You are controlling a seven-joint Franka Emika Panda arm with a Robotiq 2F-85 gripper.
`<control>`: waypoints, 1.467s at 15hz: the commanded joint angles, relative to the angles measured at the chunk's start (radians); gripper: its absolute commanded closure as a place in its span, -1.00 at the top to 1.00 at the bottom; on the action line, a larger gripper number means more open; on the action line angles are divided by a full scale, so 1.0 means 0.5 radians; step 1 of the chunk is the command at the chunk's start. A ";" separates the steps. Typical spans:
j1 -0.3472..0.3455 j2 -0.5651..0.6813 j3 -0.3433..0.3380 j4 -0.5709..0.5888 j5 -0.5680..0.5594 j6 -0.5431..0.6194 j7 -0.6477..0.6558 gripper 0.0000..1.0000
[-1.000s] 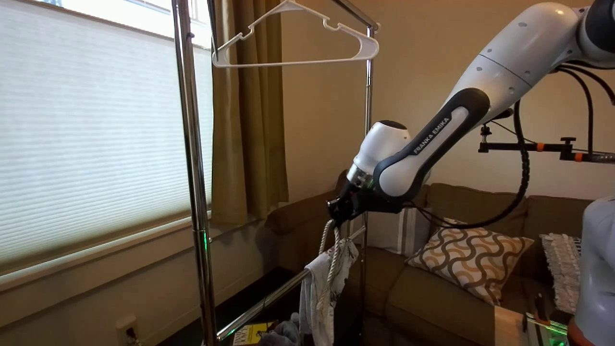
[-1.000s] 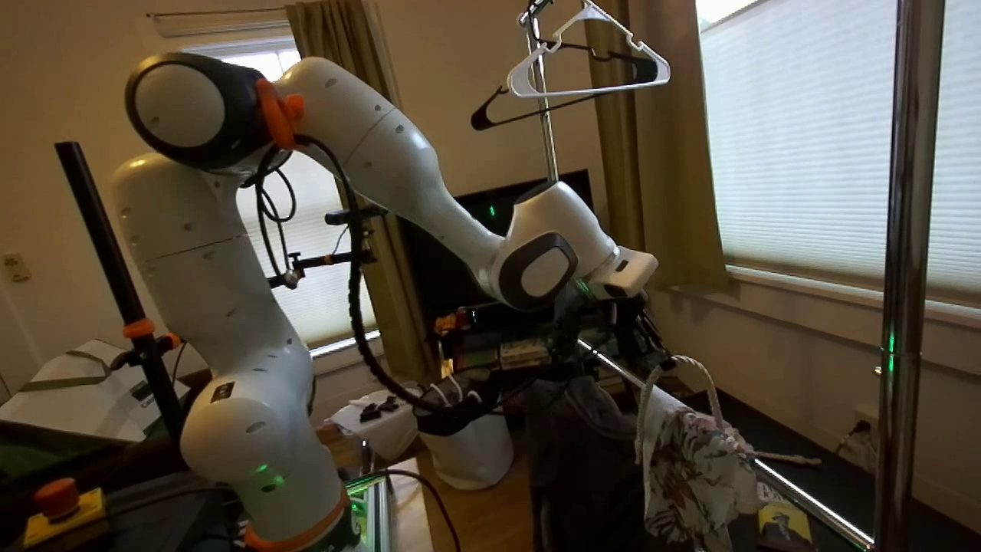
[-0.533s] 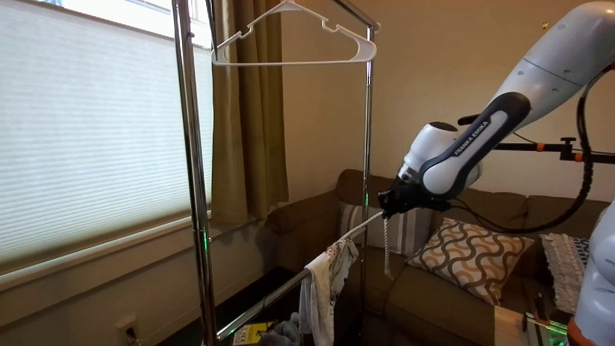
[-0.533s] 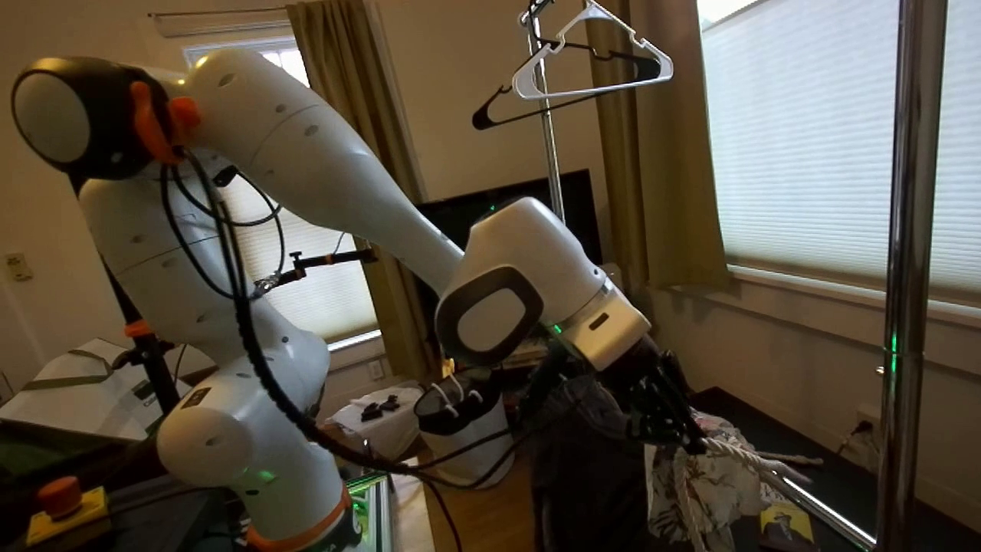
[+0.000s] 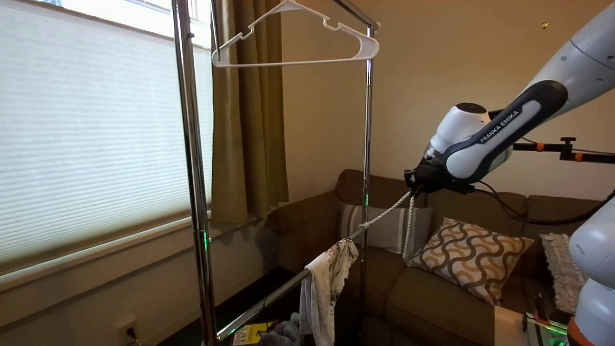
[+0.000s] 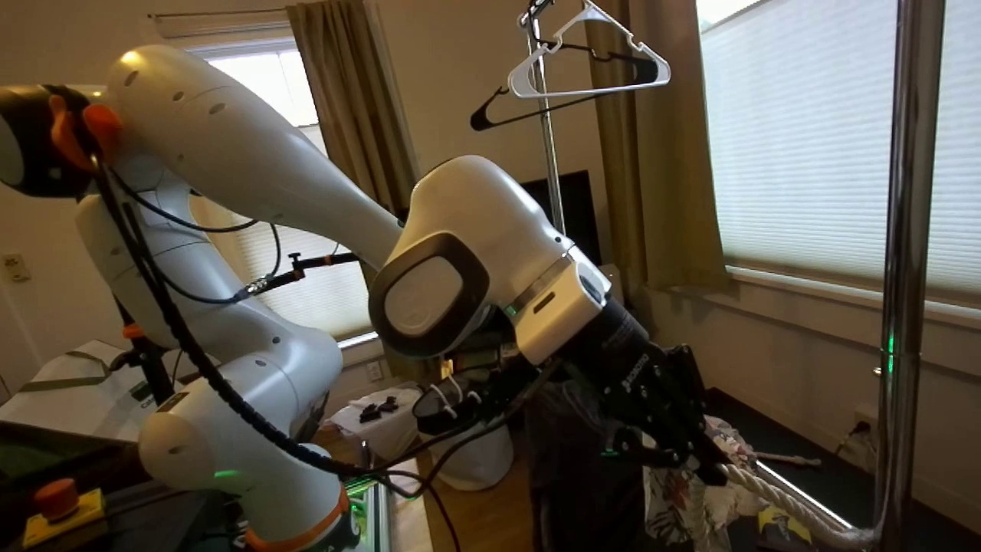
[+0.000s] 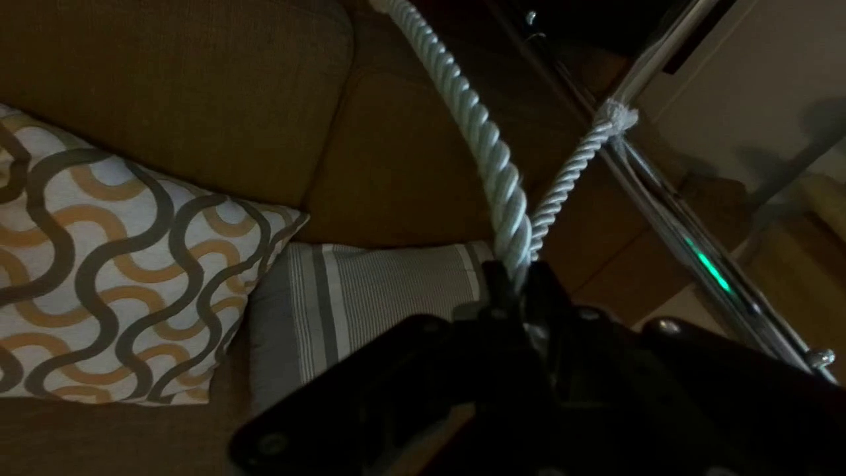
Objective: Move the white cord to the right side of the top rail.
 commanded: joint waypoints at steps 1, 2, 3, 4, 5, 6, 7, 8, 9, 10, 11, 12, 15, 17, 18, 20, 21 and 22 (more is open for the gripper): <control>-0.205 -0.044 -0.007 0.003 -0.054 -0.022 0.107 -0.94; -0.235 -0.042 -0.033 0.009 -0.035 -0.023 0.095 -0.94; -0.305 -0.030 0.010 0.016 0.152 -0.004 -0.062 -0.94; -0.323 -0.017 -0.007 0.038 0.205 -0.002 -0.101 -0.94; -0.366 -0.017 0.018 0.072 0.247 -0.022 -0.146 -0.94; -0.398 -0.019 0.051 0.105 0.280 -0.025 -0.187 -0.94; -0.416 -0.032 0.072 0.136 0.318 -0.036 -0.232 -0.94; -0.396 -0.035 0.077 0.181 0.362 -0.038 -0.292 -0.94; -0.361 -0.049 0.075 0.221 0.413 -0.042 -0.355 -0.94; -0.301 -0.065 0.058 0.253 0.465 -0.056 -0.451 -0.94; -0.414 -0.019 0.127 0.206 0.454 0.004 -0.386 -0.77; -0.391 -0.025 0.129 0.240 0.484 0.001 -0.432 -0.77; -0.200 -0.017 0.027 0.277 0.647 0.035 -0.584 -0.94; -0.154 -0.013 0.012 0.329 0.714 -0.009 -0.721 -0.94; -0.165 -0.002 0.030 0.369 0.712 -0.042 -0.775 -0.94; -0.150 0.006 0.028 0.461 0.698 -0.128 -0.928 -0.94; -0.181 0.005 0.053 0.513 0.656 -0.199 -0.986 -0.94; -0.264 0.020 0.115 0.582 0.564 -0.281 -0.988 -0.94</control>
